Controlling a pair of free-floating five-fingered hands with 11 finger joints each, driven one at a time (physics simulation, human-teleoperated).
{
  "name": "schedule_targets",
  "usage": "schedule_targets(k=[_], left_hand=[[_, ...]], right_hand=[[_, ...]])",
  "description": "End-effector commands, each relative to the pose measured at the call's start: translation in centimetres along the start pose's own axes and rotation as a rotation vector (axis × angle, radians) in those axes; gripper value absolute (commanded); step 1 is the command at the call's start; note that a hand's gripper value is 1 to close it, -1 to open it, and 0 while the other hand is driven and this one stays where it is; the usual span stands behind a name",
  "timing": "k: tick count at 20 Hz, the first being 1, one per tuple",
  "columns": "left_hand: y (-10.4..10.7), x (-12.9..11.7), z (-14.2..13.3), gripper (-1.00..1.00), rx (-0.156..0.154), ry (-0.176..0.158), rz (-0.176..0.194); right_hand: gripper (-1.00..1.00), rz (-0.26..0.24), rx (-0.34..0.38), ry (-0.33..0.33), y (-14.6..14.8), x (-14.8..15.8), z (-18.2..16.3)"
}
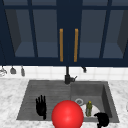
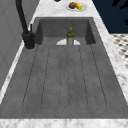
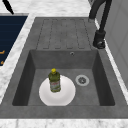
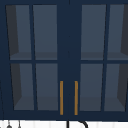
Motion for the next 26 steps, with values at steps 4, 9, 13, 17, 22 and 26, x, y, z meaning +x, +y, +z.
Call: schedule_targets(k=[4, 9, 13, 17, 22, 26], left_hand=[[0.0, 0.0, 0.0, -1.00, 0.125, 0.069, -0.011], [0.2, -0.1, 0.1, -1.00, 0.134, 0.065, -0.001], [0.2, 0.0, 0.1, -1.00, 0.015, 0.005, -0.001], [0.1, -0.8, 0.0, -1.00, 0.013, 0.006, 0.006], [2.0, -0.8, -0.4, -1.00, 0.131, 0.023, 0.005], [2.5, -0.6, -1.4, -1.00, 0.155, 0.049, -0.009]], right_hand=[[0.00, 0.000, 0.000, 0.000, 0.0, 0.0, 0.0], [0.00, 0.000, 0.000, 0.000, 0.0, 0.0, 0.0], [0.00, 0.000, 0.000, 0.000, 0.0, 0.0, 0.0], [0.00, 0.000, 0.000, 0.000, 0.0, 0.0, 0.0], [0.00, 0.000, 0.000, 0.000, 0.0, 0.0, 0.0], [0.00, 0.000, 0.000, 0.000, 0.0, 0.0, 0.0]])
